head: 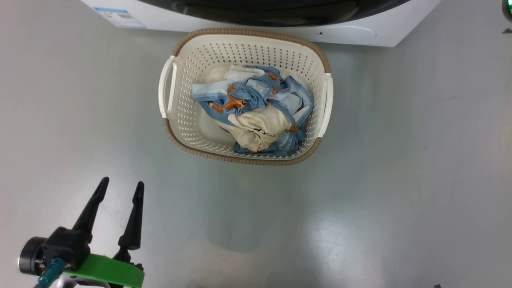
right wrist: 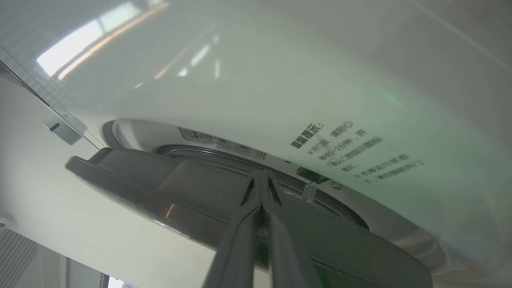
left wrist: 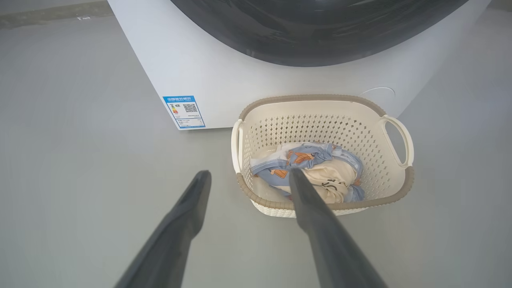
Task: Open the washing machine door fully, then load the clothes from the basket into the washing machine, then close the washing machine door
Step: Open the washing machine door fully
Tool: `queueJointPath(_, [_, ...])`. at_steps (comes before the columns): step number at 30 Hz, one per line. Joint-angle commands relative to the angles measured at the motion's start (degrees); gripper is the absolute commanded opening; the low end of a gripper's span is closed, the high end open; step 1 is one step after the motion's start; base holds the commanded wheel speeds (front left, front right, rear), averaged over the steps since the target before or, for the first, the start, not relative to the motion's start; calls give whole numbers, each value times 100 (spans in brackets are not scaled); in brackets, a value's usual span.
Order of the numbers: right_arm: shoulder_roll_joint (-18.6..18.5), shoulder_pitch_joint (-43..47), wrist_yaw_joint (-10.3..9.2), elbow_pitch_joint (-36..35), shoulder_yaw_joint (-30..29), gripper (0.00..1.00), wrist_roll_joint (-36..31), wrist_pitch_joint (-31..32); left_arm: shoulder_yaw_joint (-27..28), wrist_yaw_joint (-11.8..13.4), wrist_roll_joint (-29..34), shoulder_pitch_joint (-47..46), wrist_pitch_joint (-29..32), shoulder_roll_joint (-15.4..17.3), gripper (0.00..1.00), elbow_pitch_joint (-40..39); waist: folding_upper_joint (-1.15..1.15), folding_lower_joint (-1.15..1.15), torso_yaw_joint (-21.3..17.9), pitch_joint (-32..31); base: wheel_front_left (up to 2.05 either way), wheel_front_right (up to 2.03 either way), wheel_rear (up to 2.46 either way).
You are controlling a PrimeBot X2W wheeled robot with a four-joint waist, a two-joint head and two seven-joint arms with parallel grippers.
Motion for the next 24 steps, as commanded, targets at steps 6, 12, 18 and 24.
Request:
queueJointPath(6, [-107,-227,10,-111,102,0,-53,123,161,-9,-38,-15,-37,121,100,-110,0,0,113,196,0,0,0])
queueJointPath(12, [-77,-449,10,-86,199,0,-39,182,171,-9,-17,-44,-37,119,100,-101,0,0,135,282,0,0,0])
queueJointPath(18, [-129,-495,10,-2,326,0,-36,354,241,-9,5,-67,-37,85,100,-93,0,0,142,222,0,0,0])
queueJointPath(24, [-180,-572,10,88,430,0,28,582,269,-9,-4,-29,-37,110,100,-89,0,0,100,182,0,0,0])
